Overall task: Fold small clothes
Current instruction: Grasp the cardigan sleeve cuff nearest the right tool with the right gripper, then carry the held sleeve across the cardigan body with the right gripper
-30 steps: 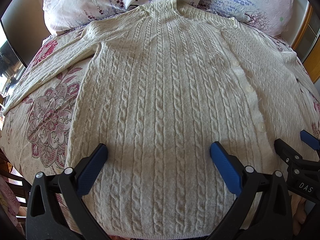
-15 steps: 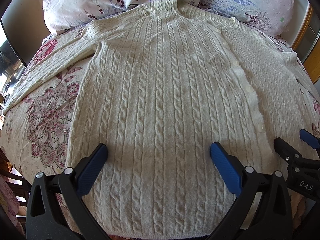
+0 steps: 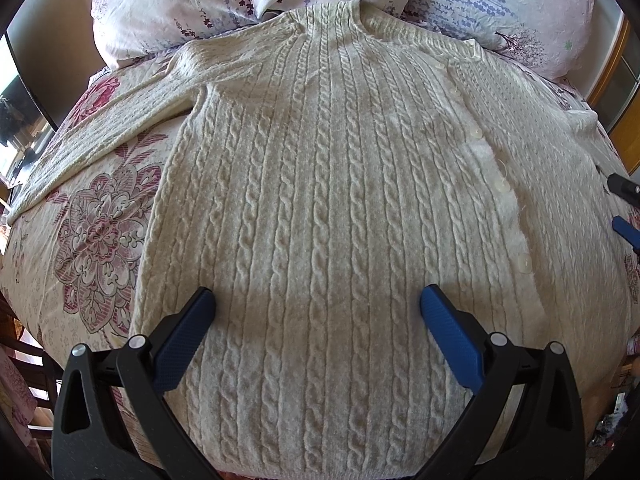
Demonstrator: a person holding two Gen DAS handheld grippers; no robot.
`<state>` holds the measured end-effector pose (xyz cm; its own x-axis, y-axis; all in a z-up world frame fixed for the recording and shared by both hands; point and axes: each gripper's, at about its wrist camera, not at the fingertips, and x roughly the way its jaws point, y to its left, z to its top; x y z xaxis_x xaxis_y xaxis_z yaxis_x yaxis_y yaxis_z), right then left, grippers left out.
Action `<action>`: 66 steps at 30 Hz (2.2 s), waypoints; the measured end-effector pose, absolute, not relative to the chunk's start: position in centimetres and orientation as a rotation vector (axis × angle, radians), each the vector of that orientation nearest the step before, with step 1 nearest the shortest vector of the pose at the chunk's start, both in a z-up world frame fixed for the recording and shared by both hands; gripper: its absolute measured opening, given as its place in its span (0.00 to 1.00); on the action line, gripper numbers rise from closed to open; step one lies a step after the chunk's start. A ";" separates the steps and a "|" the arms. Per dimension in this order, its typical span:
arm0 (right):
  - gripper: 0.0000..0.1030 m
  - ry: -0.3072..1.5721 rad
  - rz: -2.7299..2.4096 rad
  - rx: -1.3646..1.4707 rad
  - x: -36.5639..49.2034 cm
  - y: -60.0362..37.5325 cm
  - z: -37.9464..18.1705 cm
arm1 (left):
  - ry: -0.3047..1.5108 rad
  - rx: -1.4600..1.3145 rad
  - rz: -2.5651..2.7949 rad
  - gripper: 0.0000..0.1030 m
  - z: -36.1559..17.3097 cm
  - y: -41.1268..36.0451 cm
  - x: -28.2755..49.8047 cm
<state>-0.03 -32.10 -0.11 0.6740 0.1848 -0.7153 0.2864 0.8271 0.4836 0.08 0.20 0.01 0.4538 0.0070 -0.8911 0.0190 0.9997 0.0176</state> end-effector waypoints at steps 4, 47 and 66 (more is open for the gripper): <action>0.58 0.739 -0.212 0.913 -0.1 -41.4 -0.8 | 1.098 0.016 -0.001 0.98 0.0 0.3 0.2; 0.06 0.602 0.257 0.622 7.4 -32.5 5.8 | 0.897 -0.197 0.007 0.98 3.3 3.9 0.3; 0.57 0.752 0.155 0.852 2.7 -34.5 1.4 | 0.816 -0.179 -0.024 0.98 3.9 3.9 -0.3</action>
<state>2.70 -34.45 1.39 0.7360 0.4102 -0.5386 0.1634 0.6644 0.7293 -0.30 3.87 3.92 0.6857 -0.0907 -0.7222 -0.0474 0.9845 -0.1687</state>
